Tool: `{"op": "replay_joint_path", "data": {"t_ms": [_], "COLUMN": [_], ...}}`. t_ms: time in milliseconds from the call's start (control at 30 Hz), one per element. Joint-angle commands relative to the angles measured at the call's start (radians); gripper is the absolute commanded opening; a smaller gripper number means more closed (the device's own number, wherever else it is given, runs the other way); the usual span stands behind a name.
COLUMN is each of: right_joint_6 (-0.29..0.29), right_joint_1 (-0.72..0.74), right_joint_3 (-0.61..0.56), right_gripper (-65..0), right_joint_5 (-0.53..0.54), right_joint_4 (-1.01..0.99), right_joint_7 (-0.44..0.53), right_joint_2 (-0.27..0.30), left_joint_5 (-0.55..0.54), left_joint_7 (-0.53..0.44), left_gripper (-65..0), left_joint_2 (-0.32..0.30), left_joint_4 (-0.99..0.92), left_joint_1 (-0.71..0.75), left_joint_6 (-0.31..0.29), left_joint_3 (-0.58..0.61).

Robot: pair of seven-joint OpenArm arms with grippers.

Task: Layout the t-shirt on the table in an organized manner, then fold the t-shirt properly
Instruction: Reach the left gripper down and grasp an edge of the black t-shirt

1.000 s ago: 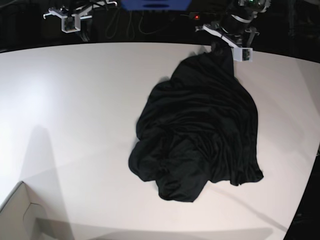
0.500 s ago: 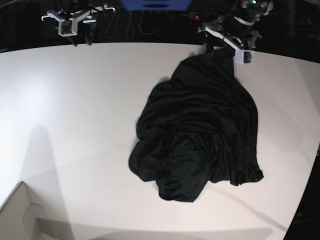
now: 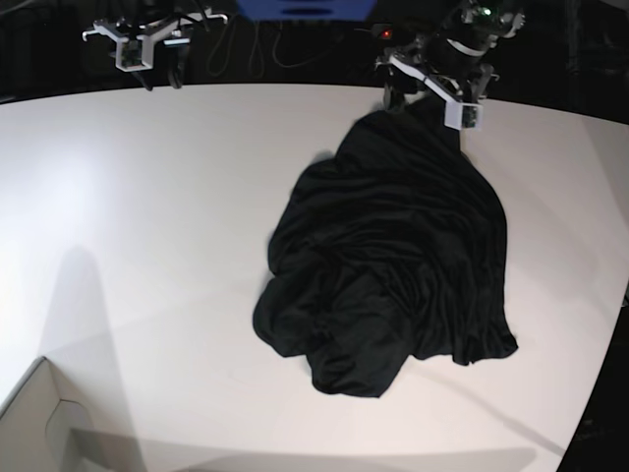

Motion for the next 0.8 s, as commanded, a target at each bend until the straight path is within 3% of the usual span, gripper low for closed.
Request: {"op": "replay_joint_path", "data": {"t_ms": [0, 533, 633, 767], "right_joint_6": [-0.001, -0.001, -0.001, -0.001], "right_joint_1": [-0.016, -0.016, -0.015, -0.015], "right_joint_3": [0.002, 0.008, 0.008, 0.008], "right_gripper": [-41.0, -41.0, -41.0, -41.0], "right_joint_5": [0.001, 0.0, 0.0, 0.0], "right_joint_4": [0.014, 0.012, 0.011, 0.011], "right_joint_7": [0.025, 0.025, 0.025, 0.024], "right_joint_2": [0.002, 0.003, 0.003, 0.003], "left_joint_5": [-0.003, -0.008, -0.008, -0.01], "left_joint_7": [-0.024, -0.024, -0.025, -0.024], "left_gripper": [-25.7, -26.1, -34.2, -53.8], "left_joint_2": [-0.002, 0.0, 0.0, 0.001], "left_joint_4": [0.018, -0.037, -0.037, -0.062], "left_joint_1": [-0.008, -0.035, -0.037, -0.06], "left_joint_6": [0.005, 0.005, 0.002, 0.003], "left_joint_3": [0.011, 0.036, 0.036, 0.037]}}
